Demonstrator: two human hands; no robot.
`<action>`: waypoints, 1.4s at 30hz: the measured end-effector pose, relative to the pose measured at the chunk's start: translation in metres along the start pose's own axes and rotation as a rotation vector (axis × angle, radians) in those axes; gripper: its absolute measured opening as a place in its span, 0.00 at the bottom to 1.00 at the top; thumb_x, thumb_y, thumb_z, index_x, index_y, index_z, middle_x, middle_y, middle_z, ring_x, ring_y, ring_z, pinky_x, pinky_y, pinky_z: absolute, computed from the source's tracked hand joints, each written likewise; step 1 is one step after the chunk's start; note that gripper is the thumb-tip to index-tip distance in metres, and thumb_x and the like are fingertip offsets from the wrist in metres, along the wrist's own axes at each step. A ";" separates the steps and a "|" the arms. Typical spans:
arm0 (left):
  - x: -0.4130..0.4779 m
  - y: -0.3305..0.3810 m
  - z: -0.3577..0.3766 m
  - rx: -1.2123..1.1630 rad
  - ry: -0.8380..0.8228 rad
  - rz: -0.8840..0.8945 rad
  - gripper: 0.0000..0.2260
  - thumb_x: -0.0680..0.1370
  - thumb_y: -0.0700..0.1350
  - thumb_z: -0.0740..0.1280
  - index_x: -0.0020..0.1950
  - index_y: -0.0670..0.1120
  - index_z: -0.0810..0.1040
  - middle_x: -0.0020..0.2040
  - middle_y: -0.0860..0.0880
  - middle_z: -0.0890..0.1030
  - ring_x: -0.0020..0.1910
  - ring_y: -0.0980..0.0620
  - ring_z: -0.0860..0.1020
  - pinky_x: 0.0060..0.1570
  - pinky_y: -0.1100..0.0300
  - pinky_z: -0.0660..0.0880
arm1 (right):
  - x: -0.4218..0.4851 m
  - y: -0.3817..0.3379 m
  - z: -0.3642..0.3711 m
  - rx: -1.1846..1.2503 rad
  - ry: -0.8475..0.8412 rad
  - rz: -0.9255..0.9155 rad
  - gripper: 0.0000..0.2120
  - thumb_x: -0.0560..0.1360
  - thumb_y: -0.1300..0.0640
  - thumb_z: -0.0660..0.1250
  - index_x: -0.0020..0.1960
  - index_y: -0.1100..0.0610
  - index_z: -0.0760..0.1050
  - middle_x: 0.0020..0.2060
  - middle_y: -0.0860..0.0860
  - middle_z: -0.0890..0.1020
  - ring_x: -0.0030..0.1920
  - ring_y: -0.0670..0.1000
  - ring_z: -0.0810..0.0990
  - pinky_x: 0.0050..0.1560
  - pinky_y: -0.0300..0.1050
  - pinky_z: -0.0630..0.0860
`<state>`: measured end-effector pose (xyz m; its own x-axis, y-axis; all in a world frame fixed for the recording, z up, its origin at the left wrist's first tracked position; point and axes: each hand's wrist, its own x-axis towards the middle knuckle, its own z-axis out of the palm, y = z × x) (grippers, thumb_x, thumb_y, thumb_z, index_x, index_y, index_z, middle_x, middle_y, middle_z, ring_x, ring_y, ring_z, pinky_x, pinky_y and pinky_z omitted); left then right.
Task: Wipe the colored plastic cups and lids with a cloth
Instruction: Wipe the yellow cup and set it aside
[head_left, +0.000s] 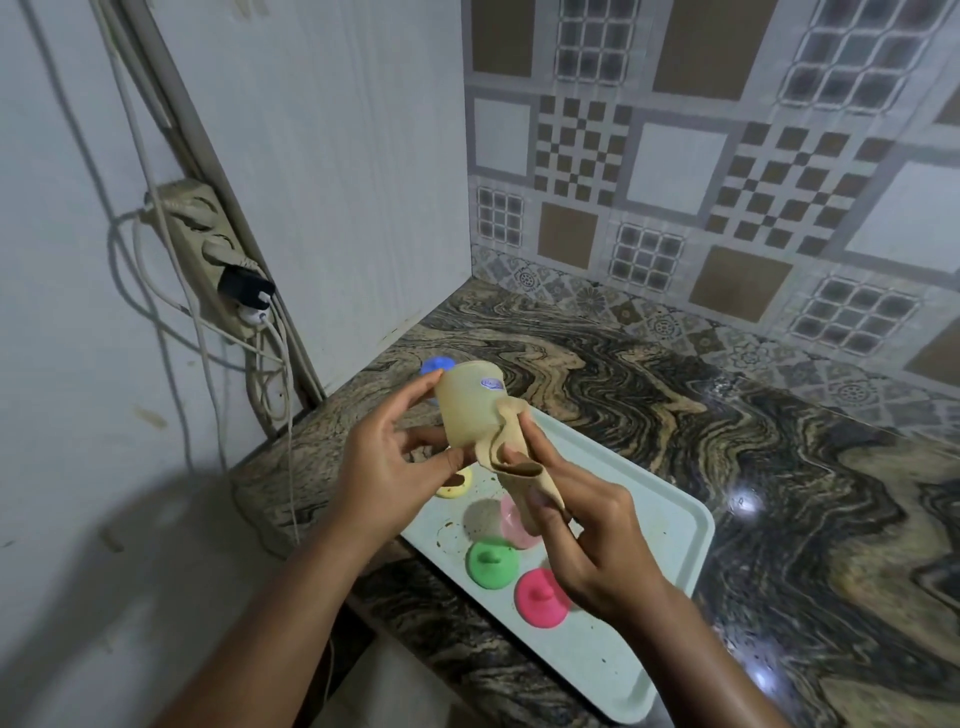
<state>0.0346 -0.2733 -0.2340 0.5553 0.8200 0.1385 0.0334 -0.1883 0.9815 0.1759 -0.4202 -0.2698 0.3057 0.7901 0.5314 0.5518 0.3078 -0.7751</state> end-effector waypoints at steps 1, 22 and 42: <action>0.000 0.002 -0.001 -0.014 0.003 0.007 0.34 0.65 0.38 0.81 0.68 0.55 0.76 0.57 0.62 0.83 0.43 0.50 0.86 0.36 0.51 0.84 | -0.003 0.002 -0.001 0.003 0.012 0.014 0.16 0.82 0.60 0.58 0.58 0.62 0.83 0.66 0.54 0.81 0.77 0.54 0.68 0.57 0.47 0.81; -0.012 0.005 0.002 0.033 -0.037 0.033 0.34 0.67 0.34 0.81 0.67 0.56 0.76 0.58 0.61 0.84 0.51 0.51 0.86 0.50 0.50 0.83 | 0.025 -0.013 -0.005 -0.115 -0.136 -0.192 0.23 0.74 0.74 0.65 0.68 0.64 0.77 0.76 0.62 0.68 0.79 0.57 0.63 0.78 0.61 0.63; -0.008 0.005 0.004 -0.038 -0.137 0.003 0.31 0.67 0.37 0.80 0.65 0.57 0.77 0.63 0.57 0.81 0.56 0.48 0.84 0.48 0.37 0.82 | 0.044 -0.015 -0.003 0.106 0.209 0.039 0.15 0.82 0.58 0.58 0.62 0.59 0.82 0.70 0.51 0.77 0.72 0.52 0.76 0.63 0.48 0.76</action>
<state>0.0334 -0.2831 -0.2302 0.6635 0.7378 0.1243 0.0014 -0.1673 0.9859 0.1832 -0.3915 -0.2342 0.4851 0.6787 0.5514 0.4556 0.3420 -0.8218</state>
